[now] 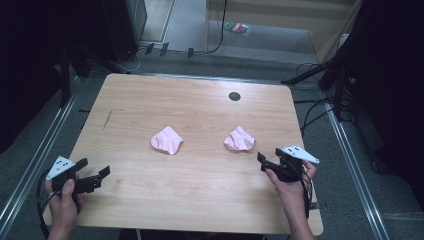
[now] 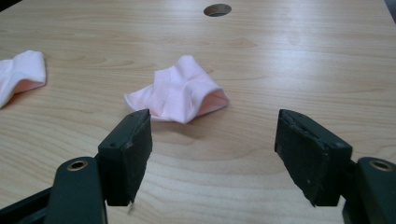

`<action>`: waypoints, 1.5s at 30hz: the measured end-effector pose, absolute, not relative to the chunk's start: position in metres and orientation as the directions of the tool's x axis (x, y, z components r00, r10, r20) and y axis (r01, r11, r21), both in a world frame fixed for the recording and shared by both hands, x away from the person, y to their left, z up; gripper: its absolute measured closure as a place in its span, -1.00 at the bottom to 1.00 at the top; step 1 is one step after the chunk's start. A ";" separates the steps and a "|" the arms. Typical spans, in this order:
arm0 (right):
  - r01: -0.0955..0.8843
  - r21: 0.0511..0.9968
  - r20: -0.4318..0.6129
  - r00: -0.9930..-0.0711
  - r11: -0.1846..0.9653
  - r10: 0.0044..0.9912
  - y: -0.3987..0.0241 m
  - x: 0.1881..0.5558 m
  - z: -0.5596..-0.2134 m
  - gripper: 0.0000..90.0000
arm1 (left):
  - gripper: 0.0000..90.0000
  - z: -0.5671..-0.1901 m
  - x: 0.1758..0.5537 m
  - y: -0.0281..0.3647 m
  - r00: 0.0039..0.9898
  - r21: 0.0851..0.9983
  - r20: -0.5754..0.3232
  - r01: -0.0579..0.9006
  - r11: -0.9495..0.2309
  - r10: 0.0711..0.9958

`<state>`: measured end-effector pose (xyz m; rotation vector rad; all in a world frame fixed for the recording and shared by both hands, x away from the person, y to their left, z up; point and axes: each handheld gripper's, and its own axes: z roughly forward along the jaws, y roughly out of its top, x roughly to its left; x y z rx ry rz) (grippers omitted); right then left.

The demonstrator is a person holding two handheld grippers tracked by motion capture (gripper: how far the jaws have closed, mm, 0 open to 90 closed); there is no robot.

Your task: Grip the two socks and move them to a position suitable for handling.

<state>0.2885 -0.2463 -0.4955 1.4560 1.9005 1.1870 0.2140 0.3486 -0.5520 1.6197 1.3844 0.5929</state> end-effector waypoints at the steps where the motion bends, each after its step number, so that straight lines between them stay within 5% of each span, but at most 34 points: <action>1: 0.534 0.843 0.135 -0.333 0.069 0.933 -0.244 0.291 -0.496 -0.36 | -0.85 -0.552 0.214 0.349 0.258 0.855 -0.188 0.517 0.029 0.948; 45: 0.655 0.729 0.067 -0.357 0.198 0.932 -0.184 0.381 -0.545 -0.55 | -0.85 -0.552 0.215 0.348 0.256 0.852 -0.190 0.523 0.030 0.948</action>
